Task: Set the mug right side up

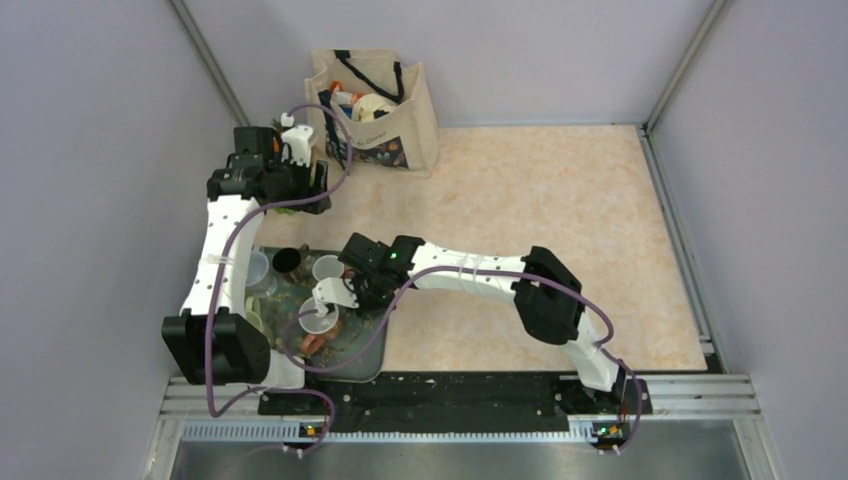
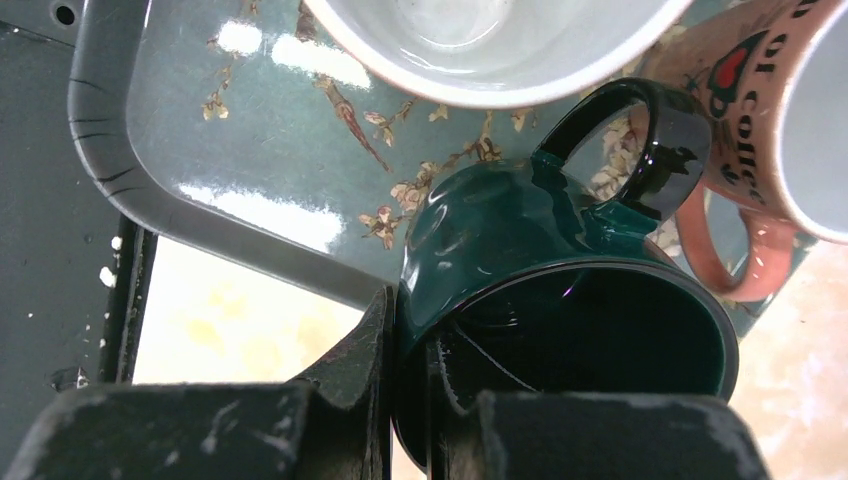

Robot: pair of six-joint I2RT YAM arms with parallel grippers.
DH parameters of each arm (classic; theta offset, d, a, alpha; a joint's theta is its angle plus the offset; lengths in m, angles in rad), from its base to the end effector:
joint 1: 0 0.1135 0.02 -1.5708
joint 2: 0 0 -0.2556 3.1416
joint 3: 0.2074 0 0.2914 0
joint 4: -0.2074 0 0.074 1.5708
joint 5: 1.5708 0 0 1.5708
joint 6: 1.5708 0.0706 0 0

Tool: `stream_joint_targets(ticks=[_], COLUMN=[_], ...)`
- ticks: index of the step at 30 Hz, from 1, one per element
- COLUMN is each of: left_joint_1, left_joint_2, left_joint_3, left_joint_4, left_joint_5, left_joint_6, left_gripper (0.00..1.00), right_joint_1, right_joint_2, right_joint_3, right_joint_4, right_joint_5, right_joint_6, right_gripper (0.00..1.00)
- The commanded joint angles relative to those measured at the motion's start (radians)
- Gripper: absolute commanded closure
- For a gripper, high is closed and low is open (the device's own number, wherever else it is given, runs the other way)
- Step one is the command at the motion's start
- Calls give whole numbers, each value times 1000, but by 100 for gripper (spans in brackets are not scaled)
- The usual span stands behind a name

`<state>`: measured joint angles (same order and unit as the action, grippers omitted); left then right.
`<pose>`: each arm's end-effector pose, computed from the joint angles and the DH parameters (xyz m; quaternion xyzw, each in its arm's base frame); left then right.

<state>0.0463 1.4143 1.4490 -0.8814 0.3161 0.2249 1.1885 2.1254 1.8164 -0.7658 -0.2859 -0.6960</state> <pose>0.3572 -0.0054 0.3301 0.1379 0.9149 -0.0986 0.3665 0.1725 0.4824 0.1766 -0.7967 0.5359 0.1932 0.2020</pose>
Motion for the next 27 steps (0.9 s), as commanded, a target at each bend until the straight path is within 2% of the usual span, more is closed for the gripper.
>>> stream_joint_targets(ticks=[1,7,8,11,12,17,21,22,23,24,27], left_joint_1=[7,6,5,6,6,7,7,7,7,7,6], left_joint_2=[-42,-38,-38,-36,-35,-34,-37,-37,-38,-40,-60], left_joint_3=[-10,-11,-12,-11,-11,-9,-9,-8,-9,-11,-30], left_joint_4=[47,50,49,51,51,52,67,70,74,81,102], left_joint_5=[-5,-9,-8,-4,-4,-14,-13,-15,-14,-14,30], left_joint_6=[15,20,20,20,20,22,7,0,-6,-13,4], left_gripper=[29,29,29,28,28,28,28,28,28,27,27], right_joint_1=[-1,0,0,4,6,12,12,12,12,10,-25], right_joint_2=[38,107,114,115,111,51,-66,-107,-147,-195,-347], right_joint_3=[129,234,247,258,260,244,153,119,77,29,-132], right_joint_4=[-41,-119,-122,-123,-122,-99,-3,29,84,133,299], right_joint_5=[-17,19,29,40,40,53,85,100,124,151,241], right_joint_6=[-4,12,17,27,28,49,87,100,118,139,235], right_gripper=[100,100,93,60,53,40,33,24,10,2,1])
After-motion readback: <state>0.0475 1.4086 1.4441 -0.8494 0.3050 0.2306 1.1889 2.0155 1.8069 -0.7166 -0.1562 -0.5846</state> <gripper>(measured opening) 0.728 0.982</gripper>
